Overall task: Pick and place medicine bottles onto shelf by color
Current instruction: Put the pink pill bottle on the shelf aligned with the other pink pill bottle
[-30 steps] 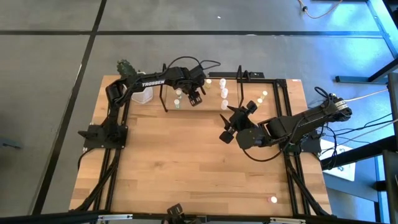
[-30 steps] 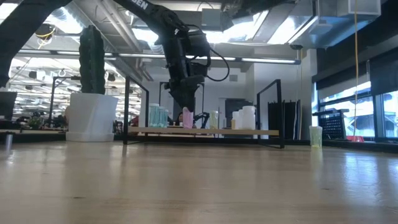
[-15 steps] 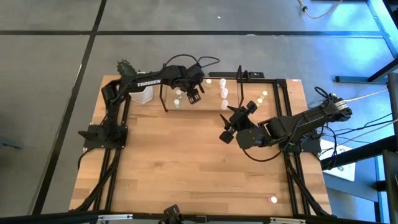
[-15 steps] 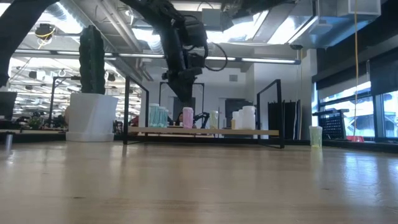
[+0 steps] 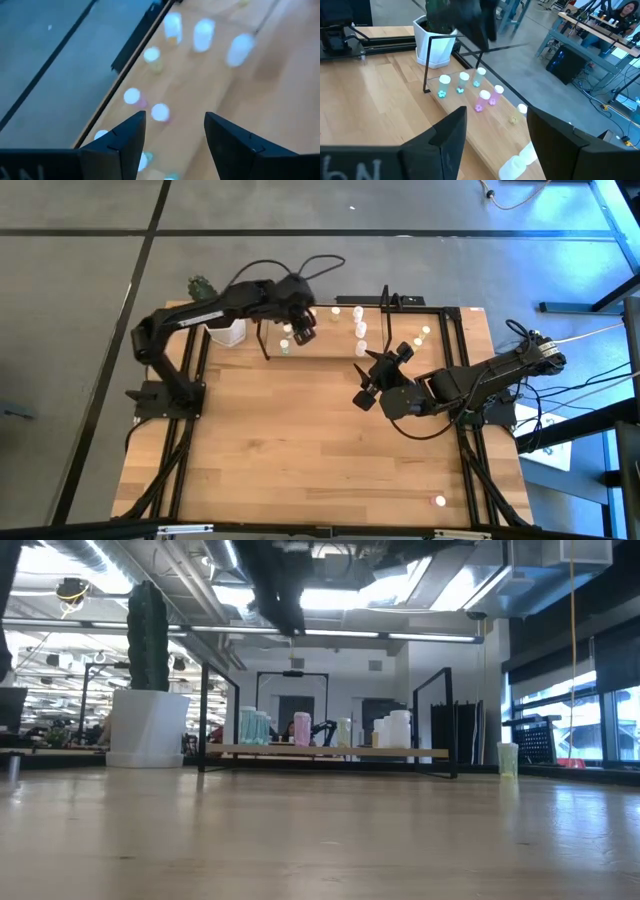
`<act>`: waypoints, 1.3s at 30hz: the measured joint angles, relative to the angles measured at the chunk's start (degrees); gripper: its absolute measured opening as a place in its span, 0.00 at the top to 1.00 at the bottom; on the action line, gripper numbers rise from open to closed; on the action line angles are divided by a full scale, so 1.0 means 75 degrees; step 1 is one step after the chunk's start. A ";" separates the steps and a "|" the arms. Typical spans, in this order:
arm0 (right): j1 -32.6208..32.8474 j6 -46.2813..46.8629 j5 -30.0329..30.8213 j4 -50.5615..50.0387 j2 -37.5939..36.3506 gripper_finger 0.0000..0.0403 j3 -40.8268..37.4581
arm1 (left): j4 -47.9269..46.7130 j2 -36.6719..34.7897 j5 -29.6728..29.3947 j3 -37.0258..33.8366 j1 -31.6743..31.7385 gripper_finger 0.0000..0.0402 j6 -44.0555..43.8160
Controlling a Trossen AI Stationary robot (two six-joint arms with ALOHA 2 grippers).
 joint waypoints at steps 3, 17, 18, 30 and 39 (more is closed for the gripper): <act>0.0000 0.0000 -0.0008 0.0002 0.0000 0.48 0.0000 | -0.0115 -0.0543 0.0008 0.0000 -0.0370 0.51 -0.0184; 0.0002 0.0001 -0.2487 0.0040 0.0003 0.48 0.0000 | -0.0744 -0.1462 -0.0034 0.0003 -0.3160 0.51 -0.0600; 0.0002 0.0003 -0.2706 0.0072 0.0003 0.48 0.0000 | -0.0814 -0.1462 -0.0131 0.0003 -0.3340 0.51 -0.0876; -0.0018 0.1056 -0.4283 0.0192 0.0003 0.48 0.0000 | -0.1510 -0.1465 -0.1880 0.0003 -0.5290 0.51 -0.2446; 0.0636 0.2421 -0.8330 0.0138 0.0006 0.48 0.0547 | -0.2441 -0.1465 -0.2008 0.0003 -0.6301 0.51 -0.3139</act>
